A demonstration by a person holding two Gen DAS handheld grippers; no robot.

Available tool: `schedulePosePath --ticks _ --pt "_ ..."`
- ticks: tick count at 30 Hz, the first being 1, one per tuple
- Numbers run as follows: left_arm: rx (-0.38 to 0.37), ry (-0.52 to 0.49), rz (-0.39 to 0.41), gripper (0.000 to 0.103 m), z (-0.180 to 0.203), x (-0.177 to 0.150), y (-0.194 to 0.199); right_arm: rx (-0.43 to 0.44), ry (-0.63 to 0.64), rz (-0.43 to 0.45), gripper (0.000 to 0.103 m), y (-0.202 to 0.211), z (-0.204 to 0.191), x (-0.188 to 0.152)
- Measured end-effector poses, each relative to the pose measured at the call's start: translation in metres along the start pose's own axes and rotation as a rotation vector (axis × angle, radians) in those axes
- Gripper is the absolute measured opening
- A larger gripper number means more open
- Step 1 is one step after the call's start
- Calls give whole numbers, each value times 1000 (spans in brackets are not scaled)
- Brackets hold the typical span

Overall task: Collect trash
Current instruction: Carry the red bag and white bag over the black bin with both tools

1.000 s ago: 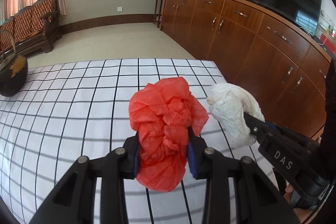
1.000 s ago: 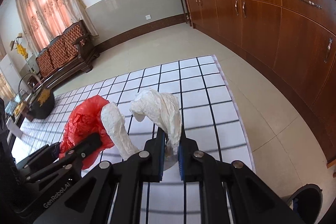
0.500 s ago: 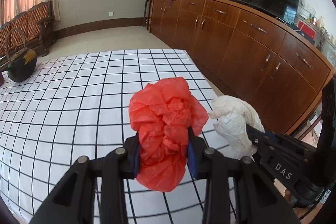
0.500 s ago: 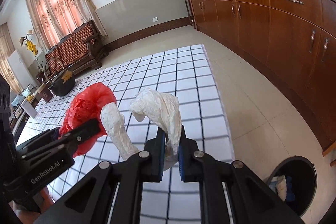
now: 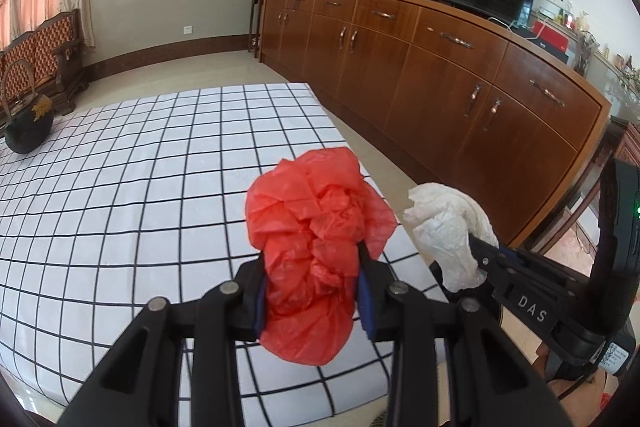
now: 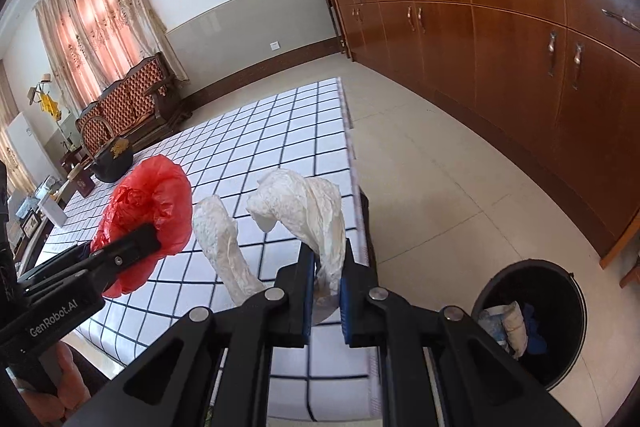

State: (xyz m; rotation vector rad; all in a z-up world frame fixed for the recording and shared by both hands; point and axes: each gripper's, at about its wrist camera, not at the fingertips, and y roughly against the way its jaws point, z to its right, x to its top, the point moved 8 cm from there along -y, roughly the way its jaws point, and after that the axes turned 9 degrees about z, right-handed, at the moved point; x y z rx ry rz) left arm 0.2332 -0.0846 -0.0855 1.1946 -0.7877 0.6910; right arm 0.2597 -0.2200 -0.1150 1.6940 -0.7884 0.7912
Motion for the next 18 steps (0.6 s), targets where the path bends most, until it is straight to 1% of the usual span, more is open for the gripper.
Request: schedulePosePath --ticks 9,18 --pt "-68 -49 -15 36 50 -10 -1 -67 -51 17 12 28 48 -9" --pt "-158 -113 -41 36 107 -17 -10 -144 -127 26 12 51 101 -21"
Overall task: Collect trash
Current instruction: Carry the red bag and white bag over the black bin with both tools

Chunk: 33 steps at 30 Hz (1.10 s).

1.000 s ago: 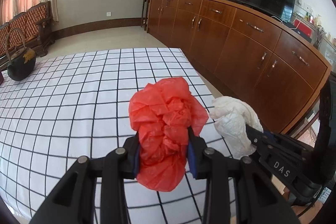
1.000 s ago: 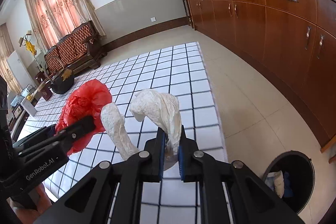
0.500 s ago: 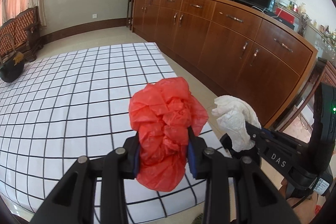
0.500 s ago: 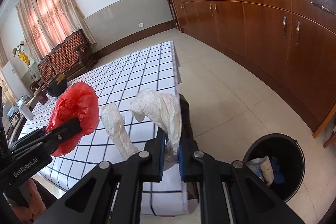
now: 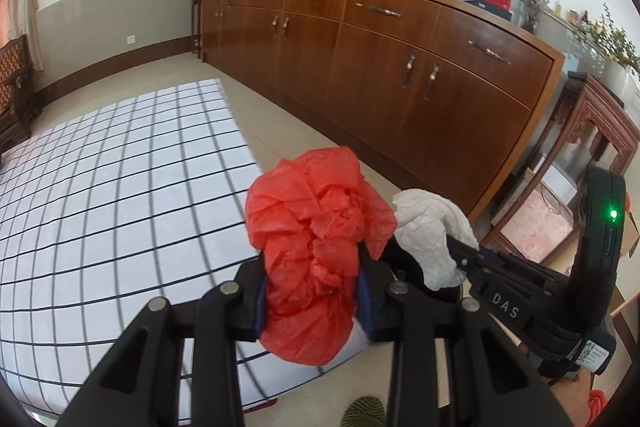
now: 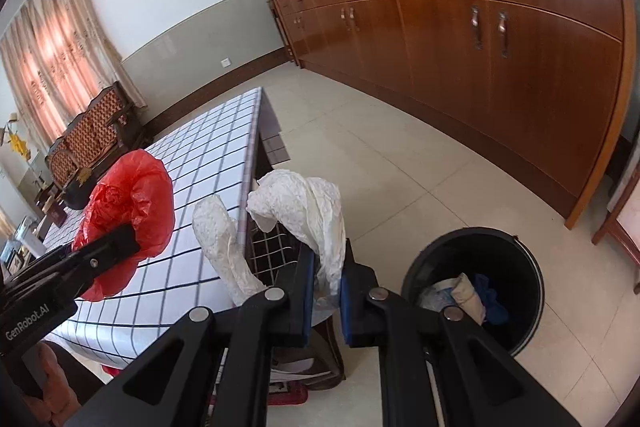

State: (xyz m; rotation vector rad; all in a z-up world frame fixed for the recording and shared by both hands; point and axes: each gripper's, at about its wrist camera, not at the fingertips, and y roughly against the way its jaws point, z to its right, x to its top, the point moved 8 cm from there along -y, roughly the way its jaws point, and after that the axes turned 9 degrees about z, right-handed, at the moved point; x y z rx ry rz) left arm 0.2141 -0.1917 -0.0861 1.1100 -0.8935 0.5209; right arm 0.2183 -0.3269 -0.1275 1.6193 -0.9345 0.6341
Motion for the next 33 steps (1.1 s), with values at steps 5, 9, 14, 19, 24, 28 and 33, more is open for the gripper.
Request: schedulePosePath --ticks 5,9,14,19,24,28,33 --pt "-49 -31 -26 36 30 -5 -13 -49 -48 0 12 7 36 -5" --pt "-81 -49 -53 36 51 -11 -23 -83 -87 -3 12 10 60 -10" --pt "-114 -56 -97 36 74 -21 -42 -127 -134 -20 12 11 86 -16" --pt "-133 -60 -132 36 93 -31 -59 -186 -169 -43 12 10 107 -23" --pt "-141 -55 -171 36 103 -41 -76 -271 -237 -71 12 11 144 -34" --pt "-147 -49 -217 36 109 -54 -92 -330 -297 -97 12 10 172 -42" --pt "-156 -45 -282 36 119 -75 -113 -377 -346 -156 12 1 200 -55"
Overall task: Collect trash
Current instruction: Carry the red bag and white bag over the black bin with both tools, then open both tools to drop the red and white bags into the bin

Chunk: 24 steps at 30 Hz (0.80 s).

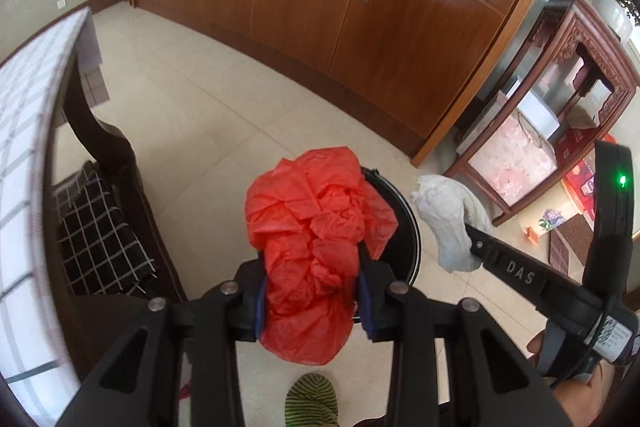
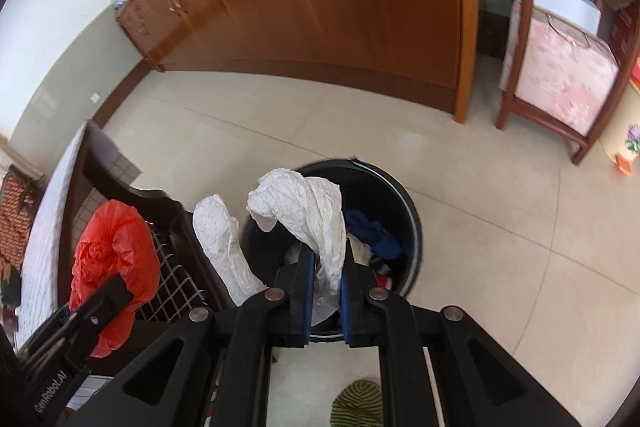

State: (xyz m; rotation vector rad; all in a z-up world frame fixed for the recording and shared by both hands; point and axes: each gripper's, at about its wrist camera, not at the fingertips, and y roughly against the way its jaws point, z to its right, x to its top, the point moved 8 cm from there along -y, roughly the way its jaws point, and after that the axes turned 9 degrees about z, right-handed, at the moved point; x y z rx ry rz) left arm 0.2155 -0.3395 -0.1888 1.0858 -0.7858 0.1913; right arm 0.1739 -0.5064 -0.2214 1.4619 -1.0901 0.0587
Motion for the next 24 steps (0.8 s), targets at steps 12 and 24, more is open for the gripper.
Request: schedulePosePath --ticks 12,24 --pt "-10 34 -116 38 4 -16 -51 -64 11 -113 12 -58 10 4" --pt "-59 119 -160 68 0 -22 -81 -125 -9 -196 19 -105 25 7"
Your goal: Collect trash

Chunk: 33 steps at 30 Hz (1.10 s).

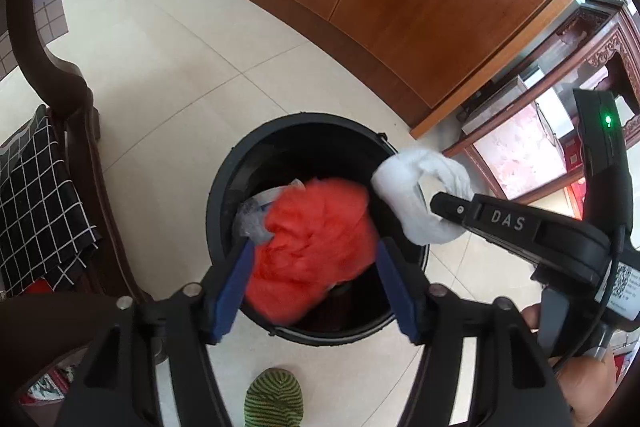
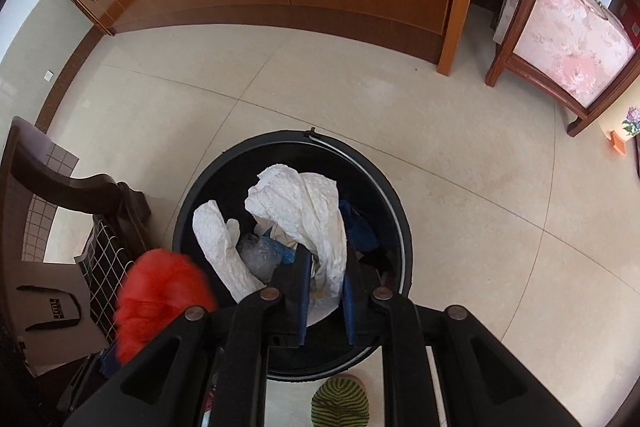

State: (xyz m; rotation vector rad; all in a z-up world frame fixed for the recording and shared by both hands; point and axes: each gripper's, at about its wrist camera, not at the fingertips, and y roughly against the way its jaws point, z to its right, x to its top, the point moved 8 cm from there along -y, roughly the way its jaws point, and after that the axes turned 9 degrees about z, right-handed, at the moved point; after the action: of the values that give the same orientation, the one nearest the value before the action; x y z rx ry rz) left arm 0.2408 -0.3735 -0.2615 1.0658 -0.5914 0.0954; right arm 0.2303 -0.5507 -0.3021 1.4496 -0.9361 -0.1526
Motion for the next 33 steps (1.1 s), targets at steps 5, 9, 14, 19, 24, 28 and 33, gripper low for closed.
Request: schedulePosePath --ticks 5,9,14,19,24,28,33 --pt "11 -11 29 69 -2 4 10 -23 -1 26 36 2 1 6" --pt "35 -61 85 70 -1 9 34 -1 -6 29 37 4 -3 8" --pt "53 -128 185 70 9 15 74 18 21 65 37 23 -10 5" --pt "58 -132 278 70 13 14 127 73 80 117 37 67 -26 -10" --pt "90 -157 375 70 10 6 185 167 76 150 51 114 -35 -40" --pt "139 -133 444 70 -7 -5 233 226 108 183 52 154 -44 -65" --pt "241 -93 538 80 -36 -26 289 294 251 262 56 215 -76 -98"
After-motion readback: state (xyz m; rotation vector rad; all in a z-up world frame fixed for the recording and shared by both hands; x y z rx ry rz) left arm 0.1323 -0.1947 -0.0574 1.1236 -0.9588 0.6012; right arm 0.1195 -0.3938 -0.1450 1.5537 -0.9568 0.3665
